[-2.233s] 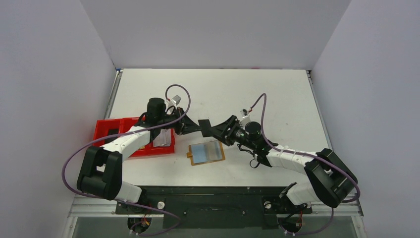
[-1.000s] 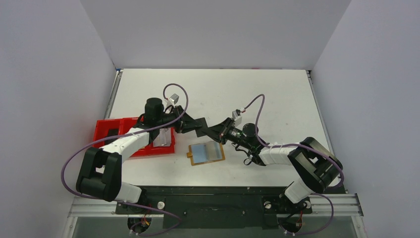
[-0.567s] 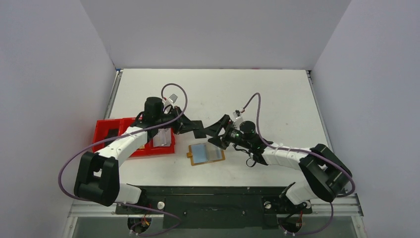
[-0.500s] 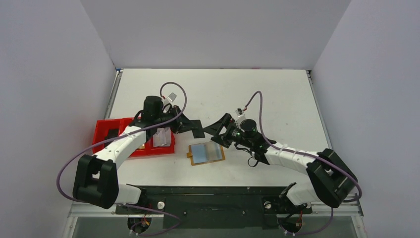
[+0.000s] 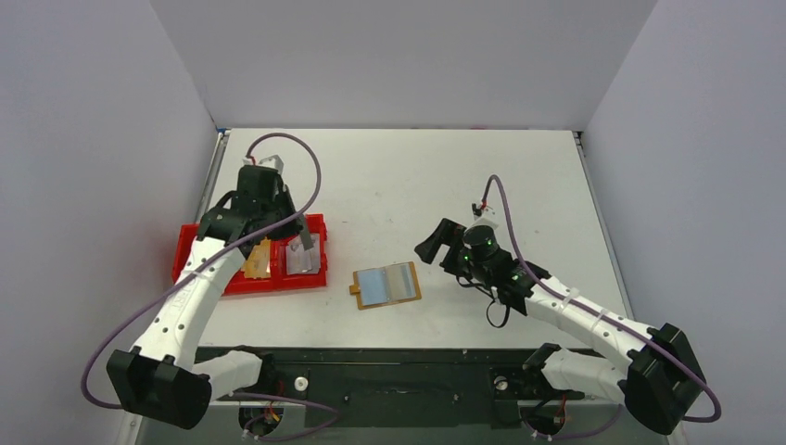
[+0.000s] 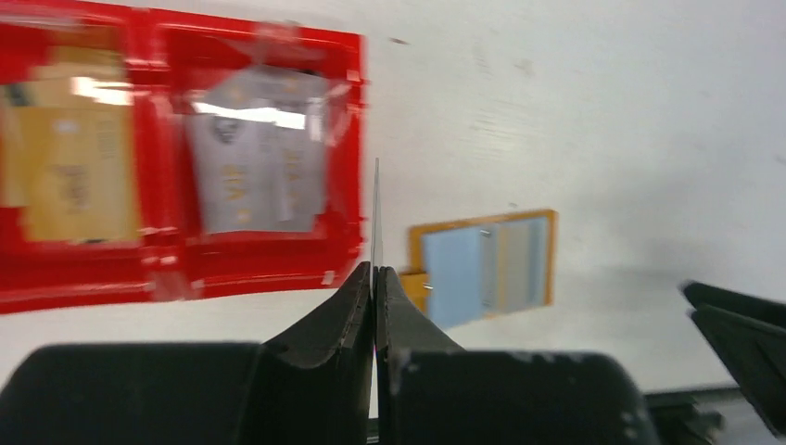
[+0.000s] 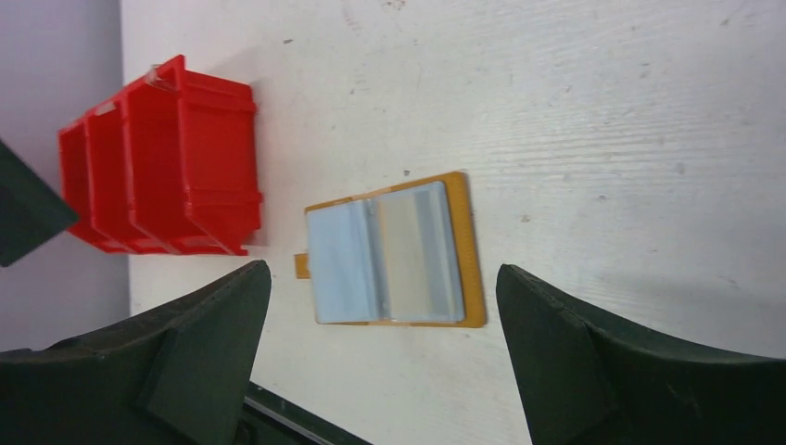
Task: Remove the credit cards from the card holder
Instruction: Place the credit card in the storage box.
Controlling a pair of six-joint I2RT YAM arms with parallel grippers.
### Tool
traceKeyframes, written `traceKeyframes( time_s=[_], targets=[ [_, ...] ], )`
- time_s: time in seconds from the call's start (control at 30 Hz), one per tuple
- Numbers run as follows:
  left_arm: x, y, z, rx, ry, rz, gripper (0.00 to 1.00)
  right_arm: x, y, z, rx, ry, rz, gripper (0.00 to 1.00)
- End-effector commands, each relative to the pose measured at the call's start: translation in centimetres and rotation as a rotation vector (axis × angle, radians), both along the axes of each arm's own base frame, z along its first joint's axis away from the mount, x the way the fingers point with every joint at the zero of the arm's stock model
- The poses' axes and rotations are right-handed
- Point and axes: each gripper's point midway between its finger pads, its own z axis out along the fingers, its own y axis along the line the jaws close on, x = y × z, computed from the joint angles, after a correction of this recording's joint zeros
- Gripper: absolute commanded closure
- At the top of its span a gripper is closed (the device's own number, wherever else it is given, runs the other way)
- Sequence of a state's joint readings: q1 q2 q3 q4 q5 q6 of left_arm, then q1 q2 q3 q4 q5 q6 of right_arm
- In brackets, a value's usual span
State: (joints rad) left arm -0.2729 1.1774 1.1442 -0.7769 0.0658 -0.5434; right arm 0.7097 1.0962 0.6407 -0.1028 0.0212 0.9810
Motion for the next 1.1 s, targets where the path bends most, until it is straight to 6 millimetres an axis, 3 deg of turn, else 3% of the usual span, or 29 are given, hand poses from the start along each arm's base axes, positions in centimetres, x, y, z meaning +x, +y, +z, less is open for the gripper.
traceKeyframes(
  time_s=[0.0,0.1,0.37,0.63,0.73,1.07],
  targets=[
    [-1.9,9.6,1.3,0.419,0.020,0.239,1.00,0.1,-1.7,0.4,-0.135,-0.037,0.006,0.12],
    [-2.3,14.1,2.3,0.630,0.052,0.382,1.00,-0.7,-1.4,-1.0,-0.175,0.017,0.055,0.12],
    [-1.6,20.9,1.6,1.009,0.169,0.567,1.00,-1.4,-2.1,-2.2,-0.246,0.045,0.096,0.12],
    [0.9,24.9,-0.1,1.172,0.336,0.661,1.00,-2.6,-2.3,-2.3,-0.273,0.070,0.146,0.12],
    [1.5,25.8,-2.1,1.146,0.384,0.673,1.00,-3.2,-2.8,-2.6,-0.305,0.082,0.164,0.12],
    [0.4,28.2,-9.0,1.065,0.540,0.656,1.00,-4.0,-3.7,-2.5,-0.332,0.089,0.166,0.12]
  ],
)
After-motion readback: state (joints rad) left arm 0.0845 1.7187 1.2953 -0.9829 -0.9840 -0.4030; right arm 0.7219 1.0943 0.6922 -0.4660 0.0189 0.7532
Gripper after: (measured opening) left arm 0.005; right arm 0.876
